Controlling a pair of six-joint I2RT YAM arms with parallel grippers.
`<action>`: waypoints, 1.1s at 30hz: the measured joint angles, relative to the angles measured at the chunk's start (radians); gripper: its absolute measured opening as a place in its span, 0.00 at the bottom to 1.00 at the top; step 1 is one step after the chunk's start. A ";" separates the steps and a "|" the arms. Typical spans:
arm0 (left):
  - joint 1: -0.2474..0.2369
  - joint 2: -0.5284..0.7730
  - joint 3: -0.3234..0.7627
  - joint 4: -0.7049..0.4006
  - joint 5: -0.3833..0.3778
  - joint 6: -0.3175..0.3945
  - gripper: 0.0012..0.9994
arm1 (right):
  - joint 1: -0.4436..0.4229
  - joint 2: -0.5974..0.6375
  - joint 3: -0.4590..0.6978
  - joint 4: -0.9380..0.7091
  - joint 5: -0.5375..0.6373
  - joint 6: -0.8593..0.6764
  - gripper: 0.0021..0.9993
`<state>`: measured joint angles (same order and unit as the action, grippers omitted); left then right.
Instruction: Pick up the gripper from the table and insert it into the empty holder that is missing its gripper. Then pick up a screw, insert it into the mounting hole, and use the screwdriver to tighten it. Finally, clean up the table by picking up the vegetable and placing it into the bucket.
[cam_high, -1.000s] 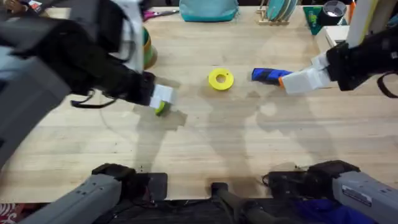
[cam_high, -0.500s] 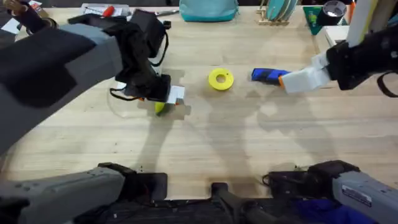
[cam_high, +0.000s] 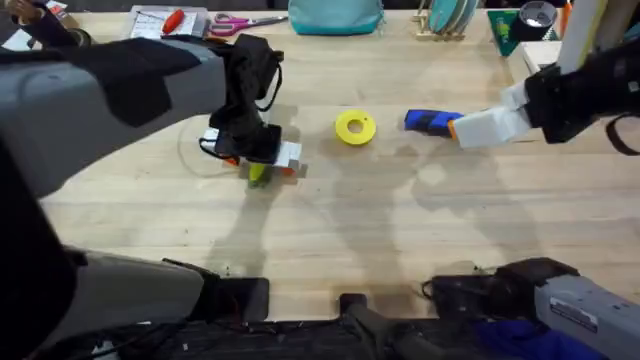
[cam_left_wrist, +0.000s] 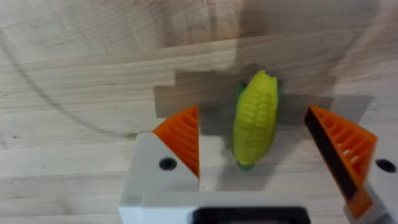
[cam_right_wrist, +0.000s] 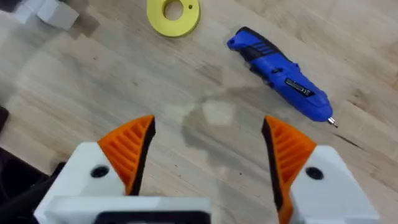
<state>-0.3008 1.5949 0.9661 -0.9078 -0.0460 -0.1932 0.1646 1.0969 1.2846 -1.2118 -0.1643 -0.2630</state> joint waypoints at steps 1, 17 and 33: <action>0.000 0.007 0.000 0.000 0.000 0.000 0.99 | 0.000 0.000 0.000 0.000 0.000 0.000 1.00; 0.000 0.016 0.012 0.001 -0.001 -0.009 0.03 | 0.000 0.000 0.000 0.006 0.003 0.000 1.00; 0.038 -0.057 0.087 -0.066 0.001 -0.043 0.03 | 0.000 0.000 0.000 0.008 0.003 0.000 1.00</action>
<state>-0.2629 1.5377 1.0527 -0.9733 -0.0452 -0.2359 0.1646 1.0973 1.2846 -1.2037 -0.1616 -0.2630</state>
